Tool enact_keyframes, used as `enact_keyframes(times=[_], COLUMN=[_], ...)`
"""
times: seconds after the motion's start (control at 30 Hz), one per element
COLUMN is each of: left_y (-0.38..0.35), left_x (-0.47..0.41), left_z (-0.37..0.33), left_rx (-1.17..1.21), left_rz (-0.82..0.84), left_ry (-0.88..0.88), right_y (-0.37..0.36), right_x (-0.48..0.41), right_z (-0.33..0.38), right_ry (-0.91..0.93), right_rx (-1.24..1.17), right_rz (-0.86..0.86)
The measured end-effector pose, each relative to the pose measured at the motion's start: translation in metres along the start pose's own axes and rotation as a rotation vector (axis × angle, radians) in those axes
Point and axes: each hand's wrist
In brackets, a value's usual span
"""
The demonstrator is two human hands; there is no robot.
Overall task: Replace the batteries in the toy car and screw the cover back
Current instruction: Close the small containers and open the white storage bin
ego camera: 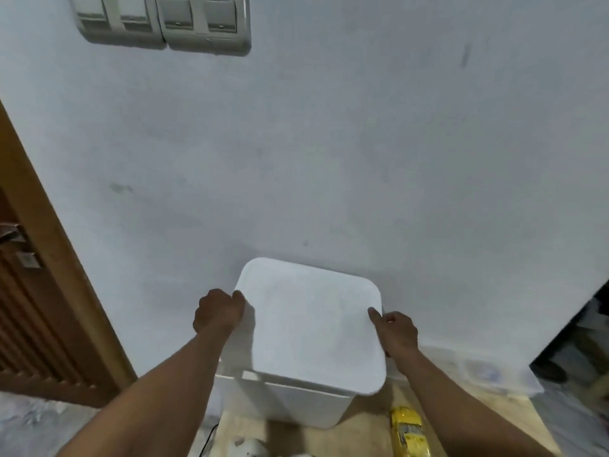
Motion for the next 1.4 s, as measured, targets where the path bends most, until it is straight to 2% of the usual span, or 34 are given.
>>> enact_keyframes(times=[0.13,0.27,0.47,0.53,0.67,0.77,0.93,1.2,1.3,1.4], left_y=[-0.003,-0.058,-0.191,-0.232,-0.293,-0.32,-0.34,-0.35,-0.337,-0.307], left_x=[0.026,0.091,0.217,0.26,0.325,0.347,0.355,0.351,0.353,0.343], left_z=[-0.045,-0.084,-0.095,-0.09,-0.079,-0.07,-0.056,-0.058,-0.075,-0.095], left_rx=[0.031,0.042,0.072,0.019,-0.058,-0.152,-0.195,-0.141,-0.197,-0.203], left_rz=[0.098,0.34,0.837,0.928,0.988,1.002,0.96,0.998,1.023,1.012], left_ry=[-0.193,-0.333,-0.221,-0.198,-0.126,-0.057,0.07,0.195,0.11,-0.014], right_y=[0.058,0.144,0.259,0.288,0.316,0.317,0.302,0.281,0.278,0.255], right_x=[-0.01,-0.007,0.007,0.003,-0.005,-0.014,-0.033,-0.039,-0.035,-0.029], right_z=[-0.017,-0.074,-0.205,-0.255,-0.337,-0.373,-0.407,-0.415,-0.403,-0.361], right_ry=[0.013,-0.083,-0.285,-0.39,-0.518,-0.544,-0.511,-0.59,-0.457,-0.075], right_rx=[0.035,0.165,0.277,0.347,0.489,0.533,0.513,0.508,0.596,0.541], right_rz=[-0.136,-0.22,-0.289,-0.269,-0.182,-0.116,0.021,0.044,-0.082,-0.205])
Point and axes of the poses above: each hand's wrist, its own x-axis away from the middle knuckle, its own y-axis out of the back of the hand, z = x × y
